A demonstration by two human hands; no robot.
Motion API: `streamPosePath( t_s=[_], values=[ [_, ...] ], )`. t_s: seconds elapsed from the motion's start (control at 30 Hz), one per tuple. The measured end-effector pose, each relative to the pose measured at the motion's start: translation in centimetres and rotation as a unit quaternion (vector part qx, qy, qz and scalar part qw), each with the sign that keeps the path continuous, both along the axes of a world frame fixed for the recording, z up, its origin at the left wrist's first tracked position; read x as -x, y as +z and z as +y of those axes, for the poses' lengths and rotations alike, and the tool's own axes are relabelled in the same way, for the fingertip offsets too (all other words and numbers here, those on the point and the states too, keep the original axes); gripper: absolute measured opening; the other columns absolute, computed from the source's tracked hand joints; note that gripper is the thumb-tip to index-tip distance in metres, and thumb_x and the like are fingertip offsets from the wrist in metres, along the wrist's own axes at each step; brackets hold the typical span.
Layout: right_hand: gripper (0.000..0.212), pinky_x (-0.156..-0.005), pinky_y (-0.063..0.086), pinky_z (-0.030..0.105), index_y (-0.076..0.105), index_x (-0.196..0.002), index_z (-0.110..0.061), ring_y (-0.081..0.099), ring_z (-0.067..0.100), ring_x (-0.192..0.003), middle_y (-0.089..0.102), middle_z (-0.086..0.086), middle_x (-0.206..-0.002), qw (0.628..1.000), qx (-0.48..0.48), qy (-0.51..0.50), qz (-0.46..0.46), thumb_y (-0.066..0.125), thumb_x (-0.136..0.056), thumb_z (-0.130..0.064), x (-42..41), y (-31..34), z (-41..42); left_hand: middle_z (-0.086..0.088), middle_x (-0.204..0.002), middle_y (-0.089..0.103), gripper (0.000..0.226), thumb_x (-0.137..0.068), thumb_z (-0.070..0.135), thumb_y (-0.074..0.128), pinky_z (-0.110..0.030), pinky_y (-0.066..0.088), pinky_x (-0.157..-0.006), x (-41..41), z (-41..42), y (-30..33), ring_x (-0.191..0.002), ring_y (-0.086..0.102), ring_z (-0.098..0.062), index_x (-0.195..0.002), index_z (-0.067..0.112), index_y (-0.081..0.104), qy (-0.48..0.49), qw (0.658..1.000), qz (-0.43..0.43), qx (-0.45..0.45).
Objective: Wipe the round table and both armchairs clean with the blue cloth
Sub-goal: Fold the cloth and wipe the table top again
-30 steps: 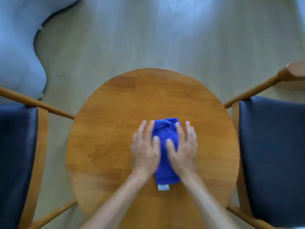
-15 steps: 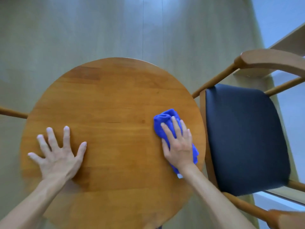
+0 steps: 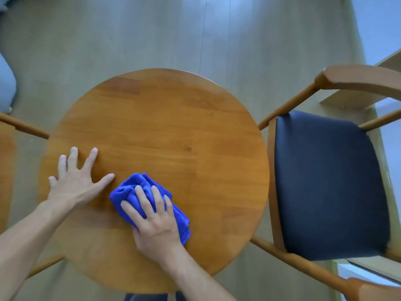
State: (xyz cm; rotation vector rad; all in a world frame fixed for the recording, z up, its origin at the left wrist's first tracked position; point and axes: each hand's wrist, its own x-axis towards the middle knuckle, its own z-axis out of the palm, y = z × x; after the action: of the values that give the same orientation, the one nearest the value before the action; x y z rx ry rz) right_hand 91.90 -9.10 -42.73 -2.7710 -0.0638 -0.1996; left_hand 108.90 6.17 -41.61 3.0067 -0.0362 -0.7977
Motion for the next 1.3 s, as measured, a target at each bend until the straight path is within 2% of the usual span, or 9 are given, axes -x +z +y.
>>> streamPosePath(
  t_s=[0.1,0.23,0.43,0.67,0.83,0.9,0.97,1.1,1.3],
  values=[
    [0.057,-0.099,0.042,0.051,0.057,-0.133,-0.028,0.042,0.037,-0.134,0.042,0.007,-0.149,0.999,0.033,0.017,0.011,0.062,-0.077,-0.024,3.0,-0.2,-8.6,0.004,-0.160,-0.014,0.087,-0.079,0.074,0.046,-0.060,0.018,-0.111,0.0,0.3,0.4,-0.146,-0.009,-0.024,-0.149,0.045,0.003,-0.009,1.000,0.013,0.005],
    [0.049,-0.092,0.046,0.056,0.058,-0.132,-0.014,0.042,0.043,-0.130,0.043,0.015,-0.147,0.958,0.054,-0.278,0.051,0.056,-0.085,-0.026,4.5,0.1,-18.1,0.004,-0.159,-0.015,0.088,-0.077,0.078,0.041,-0.061,0.021,-0.110,0.0,0.7,0.2,-0.147,-0.010,-0.024,-0.149,0.046,0.001,-0.023,1.000,0.001,0.003],
    [0.051,-0.097,0.040,0.056,0.053,-0.137,-0.015,0.038,0.044,-0.133,0.039,0.017,-0.149,0.876,0.034,-0.479,0.051,0.054,-0.086,-0.025,4.9,-0.2,-6.3,-0.001,-0.159,-0.013,0.089,-0.078,0.080,0.036,-0.062,0.028,-0.106,-0.2,1.0,-0.1,-0.146,-0.007,-0.030,-0.149,0.042,-0.002,-0.064,0.998,-0.012,-0.011],
    [0.057,-0.105,0.037,0.055,0.049,-0.138,-0.031,0.033,0.037,-0.140,0.035,0.008,-0.154,0.955,-0.023,-0.282,0.083,0.057,-0.082,-0.034,-1.3,0.3,14.9,0.006,-0.160,-0.010,0.072,-0.089,0.053,0.050,-0.050,0.033,-0.106,-2.1,3.9,1.4,-0.147,-0.003,-0.022,-0.148,0.047,0.009,-0.134,0.990,0.035,0.017],
    [0.052,-0.104,0.037,0.052,0.057,-0.133,-0.027,0.034,0.034,-0.140,0.040,0.005,-0.151,0.998,0.008,0.059,0.026,0.059,-0.082,-0.020,3.3,-0.8,8.1,0.006,-0.160,-0.010,0.073,-0.090,0.031,0.051,-0.048,0.035,-0.104,-2.0,3.9,1.9,-0.146,-0.002,-0.022,-0.148,0.045,0.009,-0.154,0.987,0.037,0.012],
    [0.052,-0.104,0.037,0.054,0.058,-0.133,-0.022,0.033,0.035,-0.140,0.040,0.008,-0.150,0.999,0.014,-0.009,0.032,0.059,-0.080,-0.019,5.8,-0.7,3.2,0.005,-0.160,-0.011,0.075,-0.089,0.026,0.049,-0.047,0.037,-0.103,-1.9,4.1,2.0,-0.147,-0.003,-0.022,-0.149,0.045,0.007,-0.158,0.987,0.031,0.009],
    [0.049,-0.101,0.040,0.056,0.059,-0.132,-0.016,0.036,0.038,-0.137,0.040,0.012,-0.149,0.978,0.014,-0.203,0.054,0.056,-0.083,-0.020,7.4,-0.6,0.2,0.005,-0.160,-0.011,0.074,-0.089,0.022,0.046,-0.046,0.039,-0.102,-1.9,4.4,2.2,-0.147,-0.004,-0.023,-0.149,0.044,0.008,-0.167,0.985,0.033,0.016],
    [0.050,-0.095,0.042,0.056,0.056,-0.134,-0.014,0.040,0.043,-0.133,0.042,0.017,-0.148,0.852,-0.006,-0.517,0.082,0.056,-0.084,-0.021,4.8,0.1,3.4,0.006,-0.160,-0.006,0.068,-0.092,0.019,0.041,-0.046,0.037,-0.103,-1.9,4.8,2.4,-0.147,-0.002,-0.021,-0.149,0.042,0.012,-0.174,0.983,0.026,0.046],
    [0.048,-0.096,0.046,0.051,0.063,-0.127,-0.025,0.049,0.036,-0.129,0.050,0.010,-0.142,0.873,-0.160,-0.447,0.108,0.033,-0.091,-0.039,-5.5,3.1,17.8,0.005,-0.160,0.011,0.054,-0.097,0.029,0.043,-0.043,0.025,-0.113,-0.3,6.1,2.5,-0.146,0.010,-0.016,-0.148,0.034,0.027,-0.096,0.966,-0.033,0.238]
  ],
)
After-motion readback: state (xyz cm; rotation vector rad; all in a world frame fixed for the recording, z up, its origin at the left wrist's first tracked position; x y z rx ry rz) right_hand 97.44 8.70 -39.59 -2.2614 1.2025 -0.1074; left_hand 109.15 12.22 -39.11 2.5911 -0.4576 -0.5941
